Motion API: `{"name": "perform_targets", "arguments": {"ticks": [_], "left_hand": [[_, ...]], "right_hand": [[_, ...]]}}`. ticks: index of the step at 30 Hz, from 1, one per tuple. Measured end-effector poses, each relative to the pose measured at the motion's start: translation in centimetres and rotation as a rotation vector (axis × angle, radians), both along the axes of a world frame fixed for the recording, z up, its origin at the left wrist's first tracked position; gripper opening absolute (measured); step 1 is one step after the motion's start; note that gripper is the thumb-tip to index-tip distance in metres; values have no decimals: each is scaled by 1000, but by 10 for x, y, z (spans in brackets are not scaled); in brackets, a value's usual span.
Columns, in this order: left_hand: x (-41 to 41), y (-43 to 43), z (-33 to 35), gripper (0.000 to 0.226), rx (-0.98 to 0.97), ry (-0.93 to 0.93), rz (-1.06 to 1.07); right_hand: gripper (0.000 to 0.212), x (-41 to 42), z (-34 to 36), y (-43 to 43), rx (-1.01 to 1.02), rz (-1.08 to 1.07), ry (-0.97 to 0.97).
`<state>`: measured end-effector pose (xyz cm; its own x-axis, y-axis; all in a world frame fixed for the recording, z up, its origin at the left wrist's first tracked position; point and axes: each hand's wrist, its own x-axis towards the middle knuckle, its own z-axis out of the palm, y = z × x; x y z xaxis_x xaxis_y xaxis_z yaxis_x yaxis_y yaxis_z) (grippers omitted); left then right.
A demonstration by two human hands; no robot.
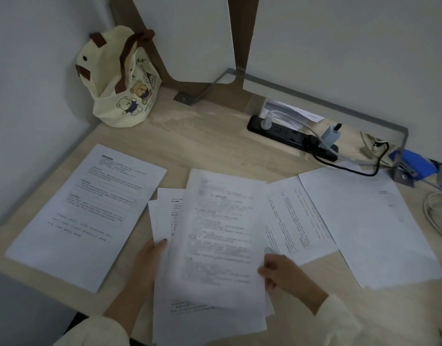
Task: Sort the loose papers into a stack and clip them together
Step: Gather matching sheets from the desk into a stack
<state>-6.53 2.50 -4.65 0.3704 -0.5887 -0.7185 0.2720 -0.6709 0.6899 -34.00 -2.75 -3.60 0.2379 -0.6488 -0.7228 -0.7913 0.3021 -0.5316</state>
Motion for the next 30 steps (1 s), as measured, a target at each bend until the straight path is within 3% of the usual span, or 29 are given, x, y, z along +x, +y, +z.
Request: {"name": "perform_targets", "arguments": {"ticks": [3, 6, 8, 11, 12, 14, 15, 16, 17, 19, 21, 26, 30], "left_hand": [[-1, -2, 4, 48, 16, -3, -15], [0, 6, 9, 37, -2, -29, -148], [0, 11, 14, 34, -23, -34, -147], [-4, 14, 33, 29, -113, -25, -128], [-7, 14, 43, 26, -153, -11, -134], [-11, 14, 68, 26, -260, 7, -169], [-12, 14, 83, 29, -324, 0, -181], [-13, 14, 96, 33, -390, -16, -181], [-13, 14, 109, 36, -445, -33, -176], [-12, 14, 133, 36, -528, -68, -151], [-9, 14, 149, 33, -595, -92, -93], [2, 13, 167, 43, -742, -182, 78], [1, 15, 141, 35, -665, -238, 56]], "right_hand": [[18, 10, -3, 24, -3, 91, 16], [31, 19, -5, 35, -109, 165, 104], [31, 20, -6, 37, -164, 130, 120], [15, 17, 7, 35, -206, -64, 55], [36, 17, 14, 32, -217, -153, 14], [100, 16, 31, 24, -220, -319, -112], [117, 17, 41, 20, -217, -370, -173], [118, 19, 52, 16, -200, -404, -245], [108, 21, 63, 13, -184, -423, -334], [65, 28, 84, 9, -185, -442, -531], [40, 35, 107, 8, -228, -447, -649], [27, 51, 138, 12, -356, -478, -792], [35, 66, 114, 26, -337, -536, -694]]}}
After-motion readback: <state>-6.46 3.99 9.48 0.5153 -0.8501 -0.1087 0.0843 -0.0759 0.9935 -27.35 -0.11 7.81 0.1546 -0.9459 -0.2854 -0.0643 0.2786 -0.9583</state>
